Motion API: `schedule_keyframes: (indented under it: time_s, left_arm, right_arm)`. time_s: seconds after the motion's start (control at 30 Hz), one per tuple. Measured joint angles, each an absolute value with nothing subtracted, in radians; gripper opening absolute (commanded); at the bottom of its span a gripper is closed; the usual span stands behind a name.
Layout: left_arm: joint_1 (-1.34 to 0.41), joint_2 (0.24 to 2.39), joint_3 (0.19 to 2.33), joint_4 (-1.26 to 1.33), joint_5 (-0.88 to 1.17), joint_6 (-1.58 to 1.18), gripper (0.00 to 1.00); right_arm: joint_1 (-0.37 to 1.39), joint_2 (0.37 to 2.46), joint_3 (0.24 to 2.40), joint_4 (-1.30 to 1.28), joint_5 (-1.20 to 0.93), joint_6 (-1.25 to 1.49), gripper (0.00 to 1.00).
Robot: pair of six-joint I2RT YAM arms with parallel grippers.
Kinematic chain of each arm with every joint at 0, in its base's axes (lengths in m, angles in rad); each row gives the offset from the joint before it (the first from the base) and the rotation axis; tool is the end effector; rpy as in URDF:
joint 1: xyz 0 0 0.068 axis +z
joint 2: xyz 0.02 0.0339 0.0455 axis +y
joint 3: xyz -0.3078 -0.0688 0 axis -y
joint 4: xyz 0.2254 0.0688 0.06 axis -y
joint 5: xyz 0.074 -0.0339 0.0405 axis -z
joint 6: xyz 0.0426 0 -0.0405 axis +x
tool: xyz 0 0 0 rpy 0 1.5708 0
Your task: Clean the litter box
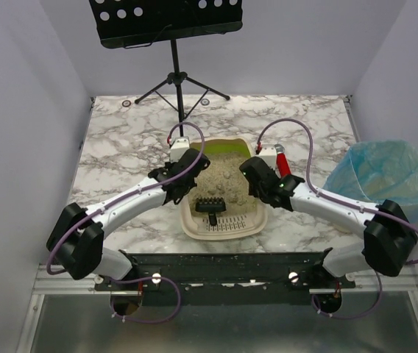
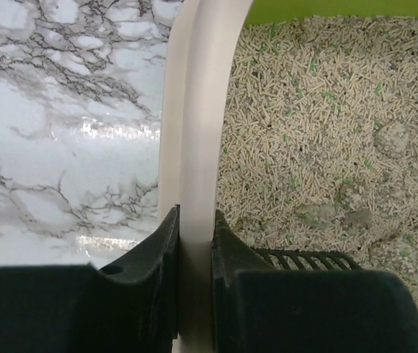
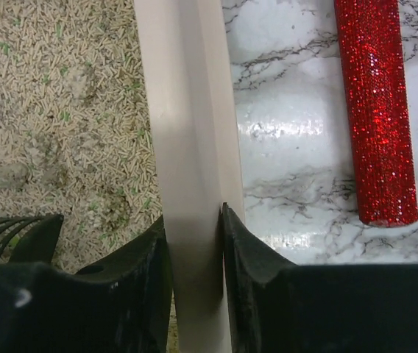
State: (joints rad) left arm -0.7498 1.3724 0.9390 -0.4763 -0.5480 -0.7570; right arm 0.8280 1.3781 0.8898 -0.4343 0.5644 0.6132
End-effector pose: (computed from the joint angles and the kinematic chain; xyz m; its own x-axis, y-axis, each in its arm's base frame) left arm 0.2031 -0.1588 0.2879 -0.6586 -0.1877 -0.7287 -0.1440 0.9819 -0.1227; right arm 0.1890 0.1722 0.2752 -0.6734 -0.0144 -0.7391 -0.0200 0.9998 -0.0013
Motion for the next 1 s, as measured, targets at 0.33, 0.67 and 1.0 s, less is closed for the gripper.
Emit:
schedule_keyframes:
  time_s: [0.33,0.67,1.0]
  left_arm:
    - [-0.673,1.459,1.013,-0.432,-0.482,-0.677,0.59]
    - [-0.669,1.323,0.964,-0.350,-0.356,-0.650,0.99]
    - [-0.670,1.005,0.892,-0.390,-0.372,-0.676,0.99]
  right_arm:
    - [0.799,1.352,0.932,-0.451,0.455,0.636,1.00]
    - [0.760,0.986,0.919,-0.538,0.485,0.581,1.00]
    - [0.474,1.064,0.915,-0.544,0.381,0.429,1.00]
